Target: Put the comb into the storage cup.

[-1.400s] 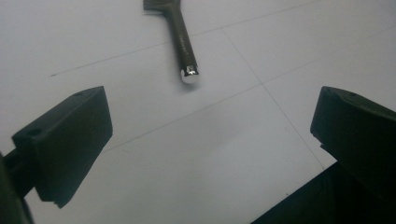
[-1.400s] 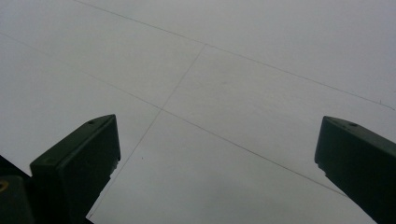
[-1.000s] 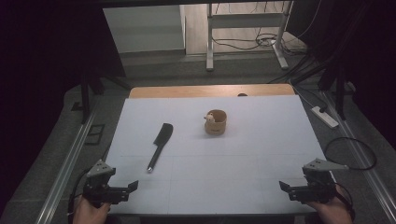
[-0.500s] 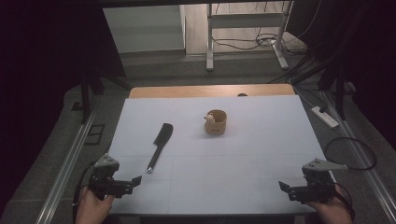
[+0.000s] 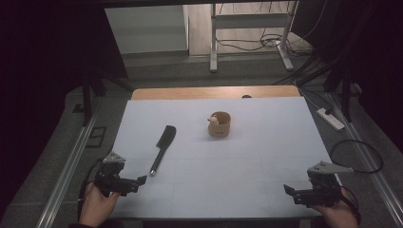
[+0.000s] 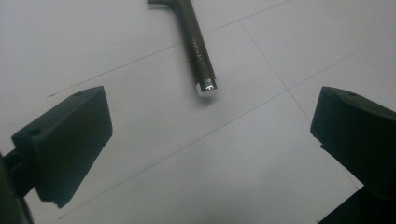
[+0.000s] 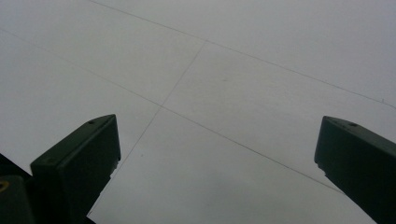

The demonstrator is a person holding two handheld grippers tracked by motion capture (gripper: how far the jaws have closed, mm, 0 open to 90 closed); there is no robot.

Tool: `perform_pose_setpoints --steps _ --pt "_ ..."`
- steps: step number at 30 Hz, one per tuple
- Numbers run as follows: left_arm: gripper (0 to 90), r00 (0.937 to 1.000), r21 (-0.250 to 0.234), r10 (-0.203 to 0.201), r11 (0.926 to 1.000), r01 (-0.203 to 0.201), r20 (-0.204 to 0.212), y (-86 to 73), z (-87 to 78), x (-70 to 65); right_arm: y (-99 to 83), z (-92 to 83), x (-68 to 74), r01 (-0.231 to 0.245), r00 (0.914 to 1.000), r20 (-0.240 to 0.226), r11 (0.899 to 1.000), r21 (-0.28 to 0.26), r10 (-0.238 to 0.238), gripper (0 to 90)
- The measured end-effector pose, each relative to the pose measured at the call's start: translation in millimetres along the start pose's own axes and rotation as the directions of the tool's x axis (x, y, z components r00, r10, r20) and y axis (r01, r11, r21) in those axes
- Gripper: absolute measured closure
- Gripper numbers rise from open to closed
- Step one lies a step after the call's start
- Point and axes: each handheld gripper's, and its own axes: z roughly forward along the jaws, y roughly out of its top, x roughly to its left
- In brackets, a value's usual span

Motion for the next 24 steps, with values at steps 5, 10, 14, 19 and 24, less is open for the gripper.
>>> perform_pose_setpoints --steps 5,10,14,19,24 --pt "0.0 1.0000 0.018 0.002 0.9998 -0.002 0.007 7.8 4.5 2.0 0.0 0.1 0.1 0.000 1.0000 0.000 1.000 0.001 0.000 0.3" --pt "0.0 0.9999 0.036 0.008 0.9993 -0.008 0.007 15.0 9.3 3.2 0.1 0.3 -0.1 0.001 1.0000 0.000 1.000 0.002 -0.001 0.3" --pt "0.0 0.9999 0.052 0.015 0.9985 -0.016 0.007 20.0 13.7 3.9 0.1 0.4 -0.2 0.001 1.0000 -0.001 1.000 0.004 -0.001 0.3" --pt "0.0 0.9997 0.075 0.022 0.9969 -0.022 0.005 26.5 18.7 5.2 0.2 0.5 -0.1 0.002 1.0000 -0.001 1.000 0.005 -0.002 0.3" --pt "0.0 0.9997 0.092 0.024 0.9954 -0.025 0.006 34.5 23.4 8.0 0.2 0.6 -0.2 0.001 1.0000 0.000 1.000 0.006 -0.001 0.3"
